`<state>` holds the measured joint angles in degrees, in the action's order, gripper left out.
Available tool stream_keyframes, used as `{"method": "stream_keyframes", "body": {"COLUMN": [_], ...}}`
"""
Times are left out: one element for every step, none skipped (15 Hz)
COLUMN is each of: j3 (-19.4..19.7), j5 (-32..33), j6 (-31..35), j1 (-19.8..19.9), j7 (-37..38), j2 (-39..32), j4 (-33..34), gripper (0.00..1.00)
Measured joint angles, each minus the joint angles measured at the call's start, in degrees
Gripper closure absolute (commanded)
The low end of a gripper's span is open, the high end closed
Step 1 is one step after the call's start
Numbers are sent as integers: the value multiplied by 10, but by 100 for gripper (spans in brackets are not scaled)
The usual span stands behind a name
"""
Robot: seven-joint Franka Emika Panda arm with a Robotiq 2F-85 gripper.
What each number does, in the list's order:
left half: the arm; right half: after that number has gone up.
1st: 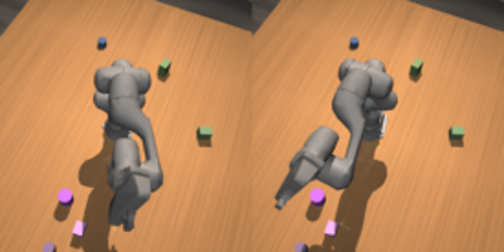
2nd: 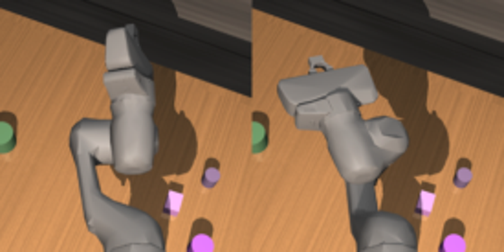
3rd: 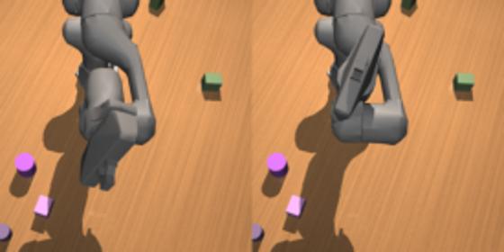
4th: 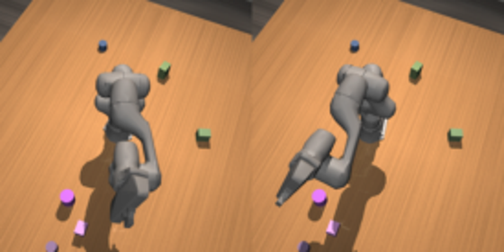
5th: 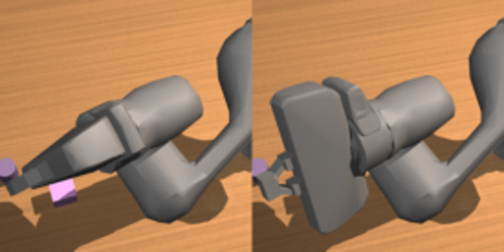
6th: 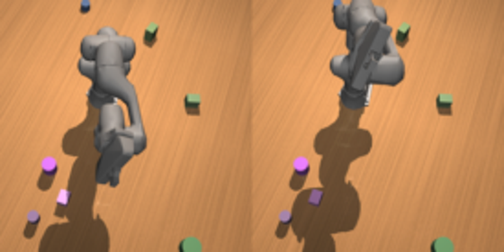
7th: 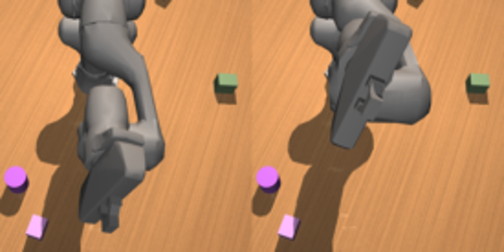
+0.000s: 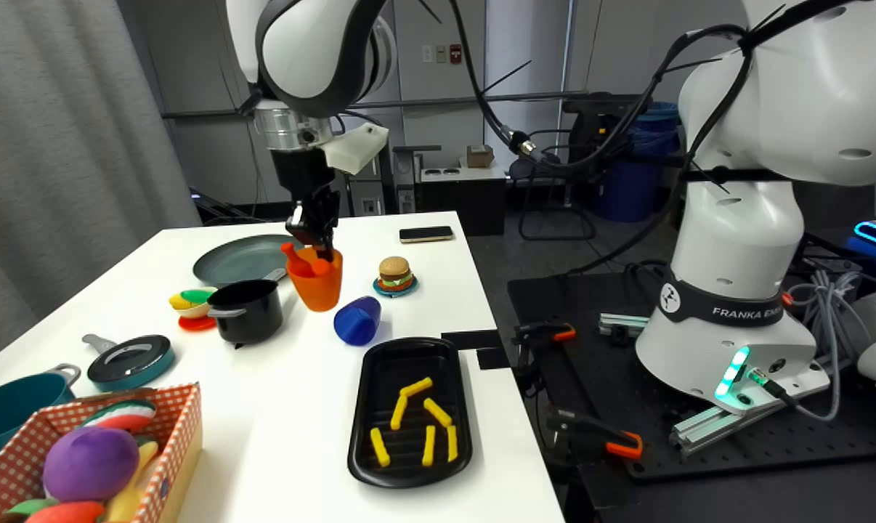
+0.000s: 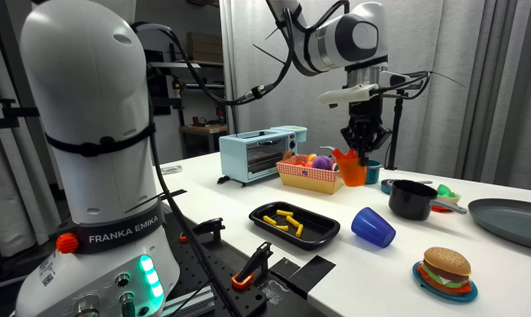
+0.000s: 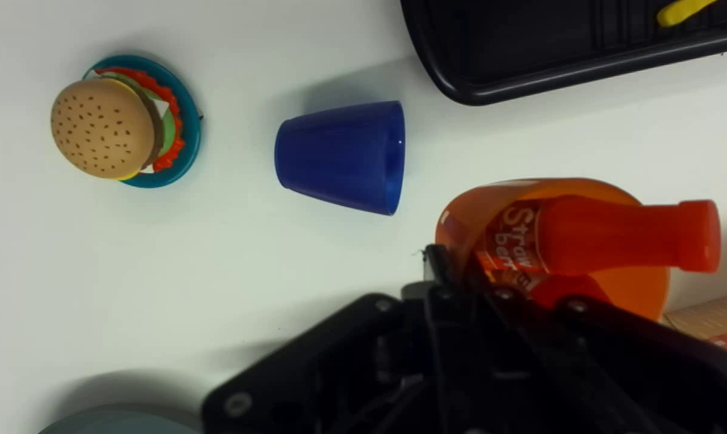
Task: Pour the contents of the orange cup onto the tray
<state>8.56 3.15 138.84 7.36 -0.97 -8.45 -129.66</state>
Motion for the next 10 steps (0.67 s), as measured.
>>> {"method": "stream_keyframes", "body": {"j3": [2,4,4,4,4,4,4,3,1,0], "j5": [4,8,11,14,16,17,18,19,20,21], "j6": [-3,-6,-9,-13,-16,-19,-22,-25,-28,-30], "j1": [0,0,0,0,0,0,0,0,0,0], "j7": [0,1,1,2,3,4,6,8,11,14], "j2": [15,29,43,56,69,81,92,103,113,123], "j4": [-12,-25,-37,-49,-61,-72,-84,-94,-103,-111], "gripper": [99,99,99,99,99,99,99,99,99,99]}}
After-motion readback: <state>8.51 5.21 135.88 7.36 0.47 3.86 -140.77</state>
